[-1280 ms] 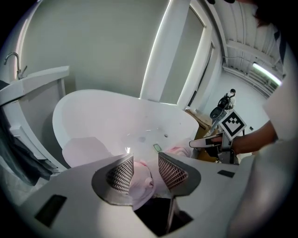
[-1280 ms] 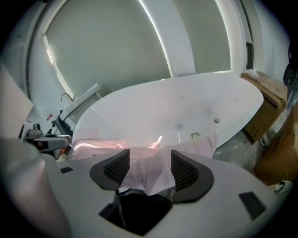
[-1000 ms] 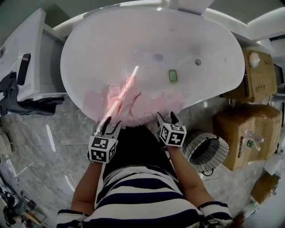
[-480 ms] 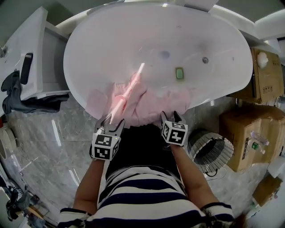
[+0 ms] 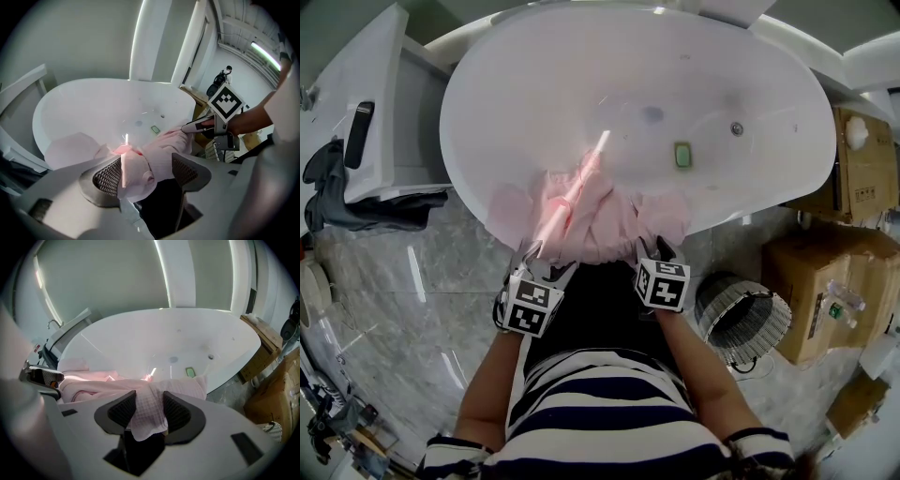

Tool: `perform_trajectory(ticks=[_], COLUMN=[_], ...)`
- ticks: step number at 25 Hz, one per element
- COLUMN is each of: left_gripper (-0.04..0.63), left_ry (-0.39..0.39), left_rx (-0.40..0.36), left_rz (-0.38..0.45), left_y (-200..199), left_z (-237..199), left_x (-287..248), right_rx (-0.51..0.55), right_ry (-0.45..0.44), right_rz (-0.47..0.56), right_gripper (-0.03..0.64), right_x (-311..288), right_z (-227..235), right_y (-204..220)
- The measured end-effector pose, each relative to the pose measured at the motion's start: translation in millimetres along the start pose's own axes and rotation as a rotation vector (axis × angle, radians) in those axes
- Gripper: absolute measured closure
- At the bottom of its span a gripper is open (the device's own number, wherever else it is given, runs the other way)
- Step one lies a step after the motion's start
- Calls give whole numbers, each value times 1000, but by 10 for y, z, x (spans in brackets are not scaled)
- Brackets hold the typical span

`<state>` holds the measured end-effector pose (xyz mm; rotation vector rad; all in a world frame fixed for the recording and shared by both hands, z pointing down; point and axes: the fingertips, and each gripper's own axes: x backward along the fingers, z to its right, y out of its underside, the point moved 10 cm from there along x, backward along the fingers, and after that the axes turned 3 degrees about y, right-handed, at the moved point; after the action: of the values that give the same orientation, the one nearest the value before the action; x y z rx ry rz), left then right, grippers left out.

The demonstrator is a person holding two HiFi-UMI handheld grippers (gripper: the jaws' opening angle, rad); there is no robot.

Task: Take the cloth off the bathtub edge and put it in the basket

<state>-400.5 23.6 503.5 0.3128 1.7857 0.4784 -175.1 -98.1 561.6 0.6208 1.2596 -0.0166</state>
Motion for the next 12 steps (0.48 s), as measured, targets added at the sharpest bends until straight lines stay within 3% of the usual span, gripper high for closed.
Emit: perform_trajectory(ticks=[8,12], left_gripper=[261,262], left_ry=[-8,-61], left_rx=[-107,-193], left_rz=[-34,-33], left_y=[-12,2], left_z=[114,192], left_x=[-119,-216], right_rx=[23,43], right_ry=[-40,-45], right_rz=[0,4], right_gripper=[422,425], right_x=[40,44], right_z=[-139,-188], right_y=[24,48])
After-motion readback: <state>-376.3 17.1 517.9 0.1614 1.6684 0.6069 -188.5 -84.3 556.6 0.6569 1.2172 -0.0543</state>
